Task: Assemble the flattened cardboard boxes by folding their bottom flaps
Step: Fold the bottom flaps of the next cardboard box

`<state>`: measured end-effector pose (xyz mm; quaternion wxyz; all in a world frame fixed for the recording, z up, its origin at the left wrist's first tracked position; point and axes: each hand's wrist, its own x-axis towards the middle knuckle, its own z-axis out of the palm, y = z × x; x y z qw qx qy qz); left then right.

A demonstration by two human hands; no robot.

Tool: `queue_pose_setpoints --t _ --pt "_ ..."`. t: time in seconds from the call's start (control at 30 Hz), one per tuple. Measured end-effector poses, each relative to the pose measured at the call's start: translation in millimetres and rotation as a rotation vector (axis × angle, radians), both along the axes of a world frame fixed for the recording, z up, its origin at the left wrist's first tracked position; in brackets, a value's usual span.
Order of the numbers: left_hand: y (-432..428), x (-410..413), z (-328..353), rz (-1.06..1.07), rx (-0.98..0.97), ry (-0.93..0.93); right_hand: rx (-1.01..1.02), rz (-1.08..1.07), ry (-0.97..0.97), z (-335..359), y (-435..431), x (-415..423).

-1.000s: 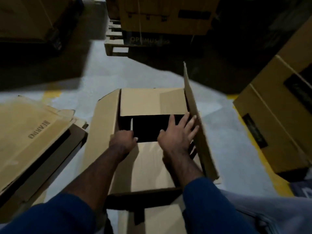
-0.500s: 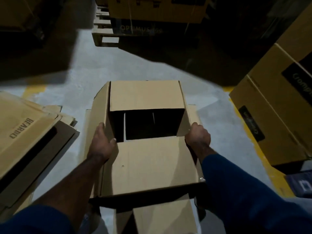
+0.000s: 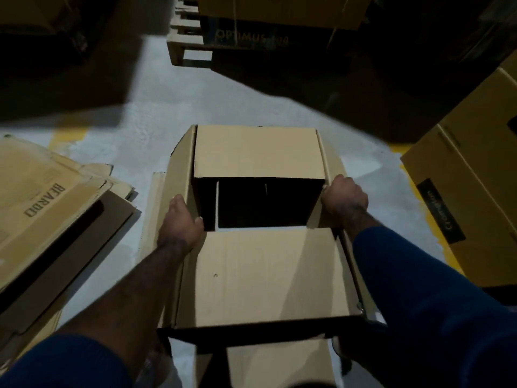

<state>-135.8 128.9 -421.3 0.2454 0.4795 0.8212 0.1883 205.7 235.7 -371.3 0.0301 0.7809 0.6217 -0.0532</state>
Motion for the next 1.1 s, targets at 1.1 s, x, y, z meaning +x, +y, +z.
queue_pose_setpoints --t 1.1 --pt "68 -4 -16 -0.078 0.157 0.179 0.002 0.199 -0.165 -2 122 -6"
